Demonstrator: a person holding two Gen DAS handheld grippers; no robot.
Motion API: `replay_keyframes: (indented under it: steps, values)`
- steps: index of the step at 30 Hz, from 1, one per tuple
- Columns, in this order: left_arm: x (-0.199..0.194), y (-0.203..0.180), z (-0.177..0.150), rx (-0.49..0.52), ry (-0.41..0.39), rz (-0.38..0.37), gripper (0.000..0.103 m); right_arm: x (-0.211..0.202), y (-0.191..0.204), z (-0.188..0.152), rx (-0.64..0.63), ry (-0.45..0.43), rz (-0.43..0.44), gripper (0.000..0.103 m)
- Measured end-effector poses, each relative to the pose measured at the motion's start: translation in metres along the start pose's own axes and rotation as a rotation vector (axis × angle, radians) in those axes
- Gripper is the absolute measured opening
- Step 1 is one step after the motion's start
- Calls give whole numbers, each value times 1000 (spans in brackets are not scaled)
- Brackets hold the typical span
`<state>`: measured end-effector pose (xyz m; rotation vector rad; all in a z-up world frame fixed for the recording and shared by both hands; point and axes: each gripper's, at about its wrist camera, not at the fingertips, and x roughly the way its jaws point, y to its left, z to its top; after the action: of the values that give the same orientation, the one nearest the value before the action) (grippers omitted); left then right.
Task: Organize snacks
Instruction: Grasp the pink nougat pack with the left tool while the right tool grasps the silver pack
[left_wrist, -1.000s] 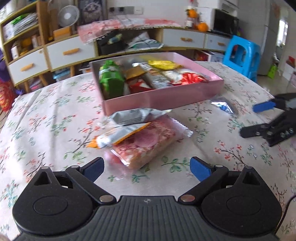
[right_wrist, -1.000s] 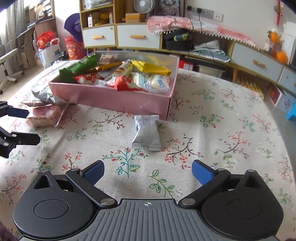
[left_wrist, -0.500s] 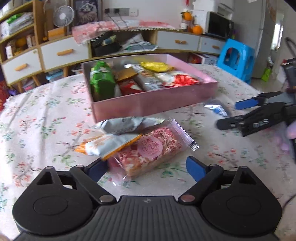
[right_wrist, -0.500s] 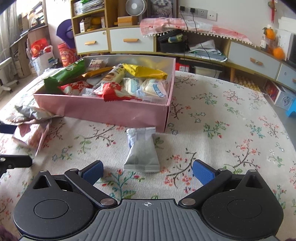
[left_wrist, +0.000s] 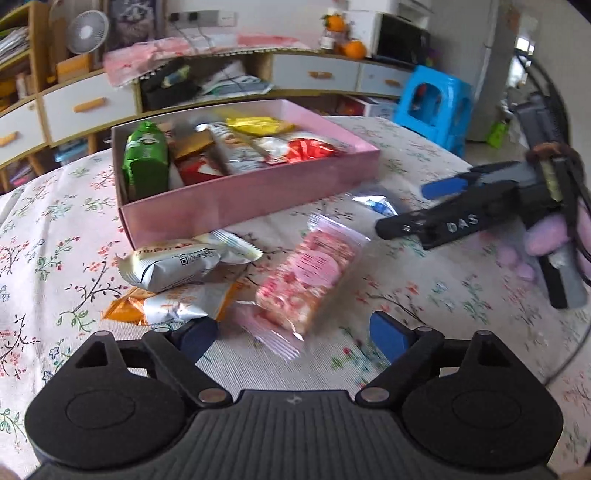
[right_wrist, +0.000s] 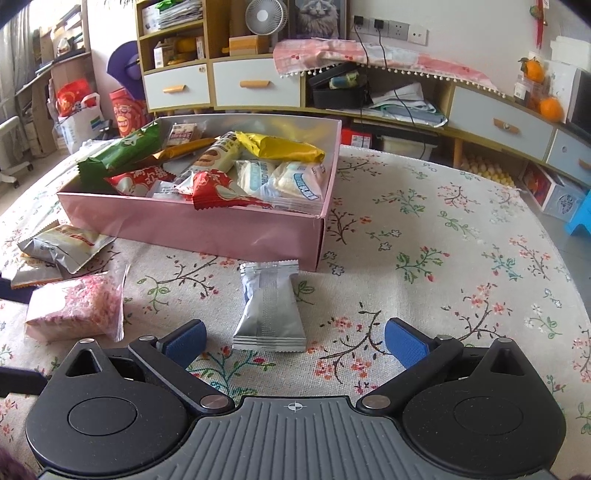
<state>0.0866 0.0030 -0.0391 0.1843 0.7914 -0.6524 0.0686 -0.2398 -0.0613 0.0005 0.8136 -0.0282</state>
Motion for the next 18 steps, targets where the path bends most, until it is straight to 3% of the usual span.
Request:
replay_keyframes:
  steps: [8, 11, 15, 18]
  values:
    - [5, -7, 8, 8, -11, 40, 72, 3, -5, 7, 21, -7, -49, 101]
    - [3, -12, 8, 34, 2, 11, 67, 1, -8, 8, 2, -12, -47, 93]
    - [2, -19, 9, 49, 24, -40, 67, -2, -10, 8, -16, -6, 6, 62]
    - [4, -22, 10, 43, 20, -12, 66, -4, -5, 9, -33, -4, 40, 42]
